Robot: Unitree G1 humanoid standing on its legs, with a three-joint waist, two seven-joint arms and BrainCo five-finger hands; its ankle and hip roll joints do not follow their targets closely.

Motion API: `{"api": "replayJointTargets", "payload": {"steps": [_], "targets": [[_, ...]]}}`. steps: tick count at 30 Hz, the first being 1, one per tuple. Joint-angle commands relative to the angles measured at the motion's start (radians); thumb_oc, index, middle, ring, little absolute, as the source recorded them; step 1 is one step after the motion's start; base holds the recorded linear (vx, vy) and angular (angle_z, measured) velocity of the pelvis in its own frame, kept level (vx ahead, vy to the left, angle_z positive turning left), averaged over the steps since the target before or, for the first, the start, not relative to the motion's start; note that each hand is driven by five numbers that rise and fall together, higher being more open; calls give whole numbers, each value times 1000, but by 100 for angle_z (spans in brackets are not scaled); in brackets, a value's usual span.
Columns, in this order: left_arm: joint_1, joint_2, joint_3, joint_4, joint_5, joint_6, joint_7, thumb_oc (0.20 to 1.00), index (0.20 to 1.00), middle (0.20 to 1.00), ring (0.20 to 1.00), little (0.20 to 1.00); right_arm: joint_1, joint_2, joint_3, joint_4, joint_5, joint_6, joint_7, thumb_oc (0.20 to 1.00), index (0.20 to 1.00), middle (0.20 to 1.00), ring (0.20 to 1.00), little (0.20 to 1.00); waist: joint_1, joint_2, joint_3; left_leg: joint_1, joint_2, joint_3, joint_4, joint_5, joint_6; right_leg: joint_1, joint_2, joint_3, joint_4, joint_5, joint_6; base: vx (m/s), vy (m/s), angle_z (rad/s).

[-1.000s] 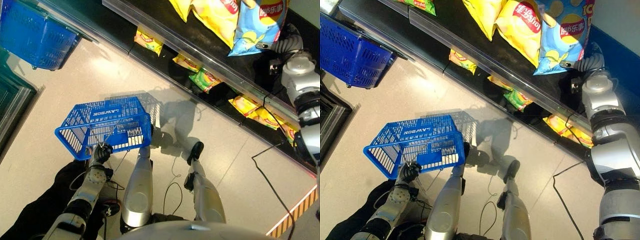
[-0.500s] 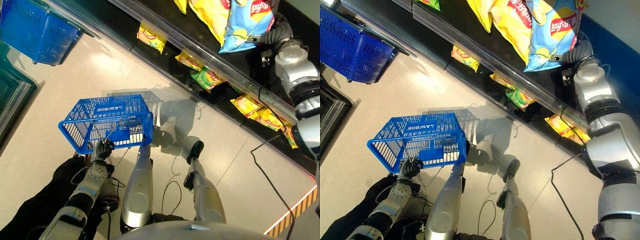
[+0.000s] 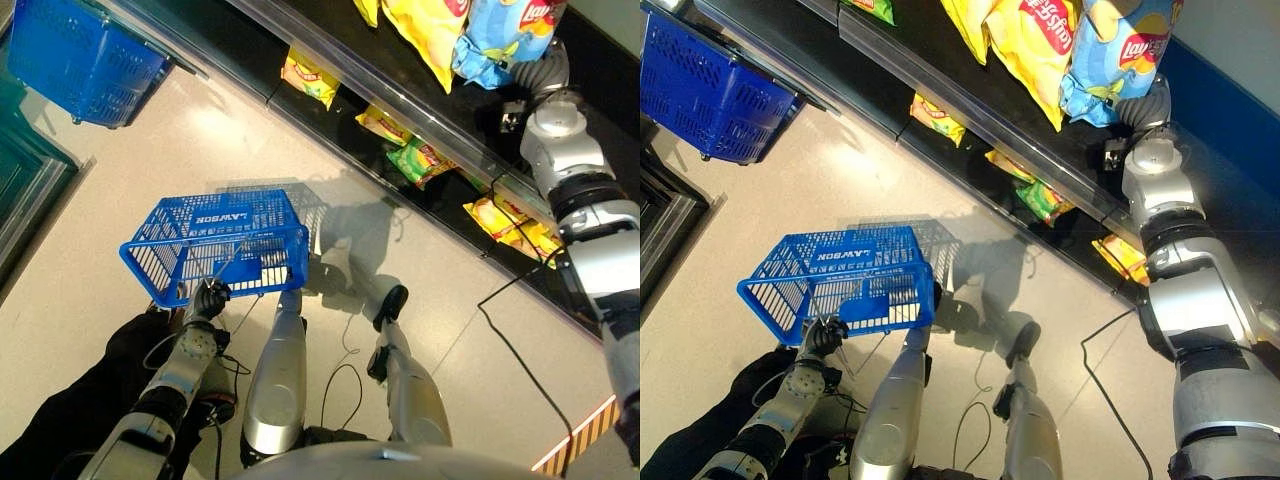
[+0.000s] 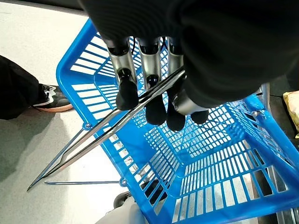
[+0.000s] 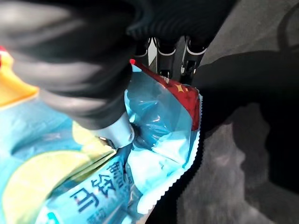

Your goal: Pick up the snacks into the basket

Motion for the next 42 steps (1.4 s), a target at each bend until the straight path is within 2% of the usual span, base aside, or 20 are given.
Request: {"api": "replayJointTargets", "payload": {"steps": [1,10,13,19,21,28,29,30,33,35,37,42], "targets": [[58,0,-89,31,60,15,5,200,200,200,200,200,55,0,-20,-48,54,-17,11,200,200,200,200,200,38,56,14,14,-78,37,-47,-30,3,22,-92,17,5,30,124,-38,10,6],[70,5,-65,35,52,12,-3,200,200,200,200,200,166,-49,-135,-119,121,-47,-24,200,200,200,200,200,12,64,-2,43,-81,52,-47,-38,7,32,-92,26,5,30,121,-6,2,1],[65,3,-42,40,42,13,1,200,200,200,200,200,234,-89,-180,-263,154,-88,-53,200,200,200,200,200,-14,59,-14,58,-79,61,-47,-43,8,36,-91,35,5,30,120,0,0,0],[62,2,-13,67,45,21,8,200,200,200,200,200,331,-161,-241,-472,127,-117,-82,200,200,200,200,200,-45,40,-36,78,-73,71,-47,-48,8,47,-87,39,5,27,117,11,-24,-5],[58,0,3,107,48,24,5,200,200,200,200,200,371,-220,-273,-541,149,-136,-60,200,200,200,200,200,-68,27,-62,101,-69,78,-47,-54,6,62,-84,41,5,24,114,39,-43,-8],[50,-11,41,159,41,40,-6,200,200,200,200,200,477,-255,-311,-759,169,-154,-12,200,200,200,200,200,-108,4,-106,142,-58,96,-47,-67,6,83,-75,53,5,16,109,38,-29,-10],[46,-15,59,176,46,44,-9,200,200,200,200,200,561,-242,-342,-885,164,-152,24,200,200,200,200,200,-122,-4,-125,159,-53,103,-47,-73,6,93,-72,57,5,12,107,55,-47,-12],[47,-14,57,176,46,44,-9,200,200,200,200,200,566,-241,-345,-888,164,-151,24,200,200,200,200,200,-121,-5,-126,159,-53,103,-47,-73,6,93,-72,57,5,12,107,83,-56,-15],[50,-33,85,213,64,55,-32,200,200,200,200,200,789,-187,-426,-1108,145,-140,120,200,200,200,200,200,-151,-13,-160,185,-42,116,-47,-81,6,110,-65,62,5,2,102,63,-52,-11],[56,-40,94,225,66,59,-40,200,200,200,200,200,845,-169,-435,-1150,133,-130,144,200,200,200,200,200,-155,-14,-163,189,-40,116,-47,-81,6,113,-62,64,5,-1,100,12,-48,-11],[57,-51,132,269,63,68,-55,200,200,200,200,200,992,-111,-439,-1264,83,-99,215,200,200,200,200,200,-170,-16,-170,190,-32,119,-47,-80,5,108,-55,69,5,-1,96,-19,-70,-10],[41,-60,184,299,59,71,-50,200,200,200,200,200,1214,-16,-378,-1294,-71,-56,293,200,200,200,200,200,-195,-14,-161,171,-22,126,-47,-69,1,82,-43,76,5,5,90,-31,-37,-6]]}}
